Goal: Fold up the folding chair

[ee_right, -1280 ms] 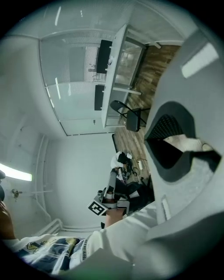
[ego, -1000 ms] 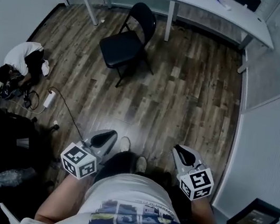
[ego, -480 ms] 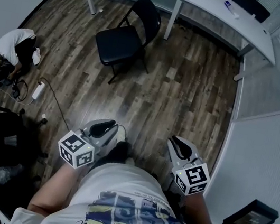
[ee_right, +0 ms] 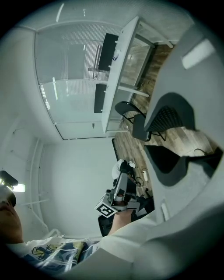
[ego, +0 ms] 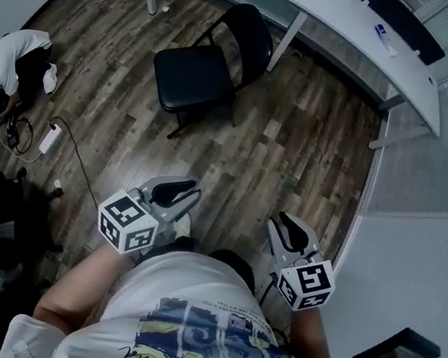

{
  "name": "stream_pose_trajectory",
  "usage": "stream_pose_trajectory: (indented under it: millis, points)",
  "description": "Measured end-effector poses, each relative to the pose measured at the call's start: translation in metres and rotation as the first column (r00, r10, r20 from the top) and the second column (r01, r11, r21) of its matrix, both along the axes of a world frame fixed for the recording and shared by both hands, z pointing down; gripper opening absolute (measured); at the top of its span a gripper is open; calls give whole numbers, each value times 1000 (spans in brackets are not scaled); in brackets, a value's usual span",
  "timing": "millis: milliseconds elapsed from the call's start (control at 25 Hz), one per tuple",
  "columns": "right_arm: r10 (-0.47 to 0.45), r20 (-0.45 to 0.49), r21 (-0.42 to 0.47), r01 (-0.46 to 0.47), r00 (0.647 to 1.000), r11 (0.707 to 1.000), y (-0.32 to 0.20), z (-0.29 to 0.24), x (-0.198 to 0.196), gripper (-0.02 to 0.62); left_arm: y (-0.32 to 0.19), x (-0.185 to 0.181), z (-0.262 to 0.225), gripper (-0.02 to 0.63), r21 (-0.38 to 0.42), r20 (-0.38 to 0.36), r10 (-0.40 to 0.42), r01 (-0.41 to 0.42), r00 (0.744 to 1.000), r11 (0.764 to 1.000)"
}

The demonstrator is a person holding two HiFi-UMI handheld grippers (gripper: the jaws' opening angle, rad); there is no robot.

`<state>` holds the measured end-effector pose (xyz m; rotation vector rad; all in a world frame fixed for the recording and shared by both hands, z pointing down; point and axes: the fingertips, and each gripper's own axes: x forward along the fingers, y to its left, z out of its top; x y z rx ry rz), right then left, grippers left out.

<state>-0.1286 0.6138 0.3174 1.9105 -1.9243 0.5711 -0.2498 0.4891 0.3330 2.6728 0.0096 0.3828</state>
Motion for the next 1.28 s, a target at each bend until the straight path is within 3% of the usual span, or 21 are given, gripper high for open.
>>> stream_pose_trajectory:
  millis: [320,440,720,1040,1280]
  points:
    - [-37,17,-18,37,999,999,-60,5,18,91,-51,10,8,75,-6,9,-19,19,1000,1000]
    - [-64,24,-28,65,998,998,-80,9,34,91,-55,27,11,75,-13,2,5,-5,1000,1000]
    - [-169,46,-14,170,985,985,-149,12,91,91,-90,80,10,86,-2,22,-32,32,999,999]
    - [-280,23,-2,280,960,960,-222,6,181,101,-148,155,-2,107,29,27,-163,162,986,986]
    - [-344,47,-30,345,938,938,-259,26,225,132,-181,177,4,117,30,55,-278,277,959,961]
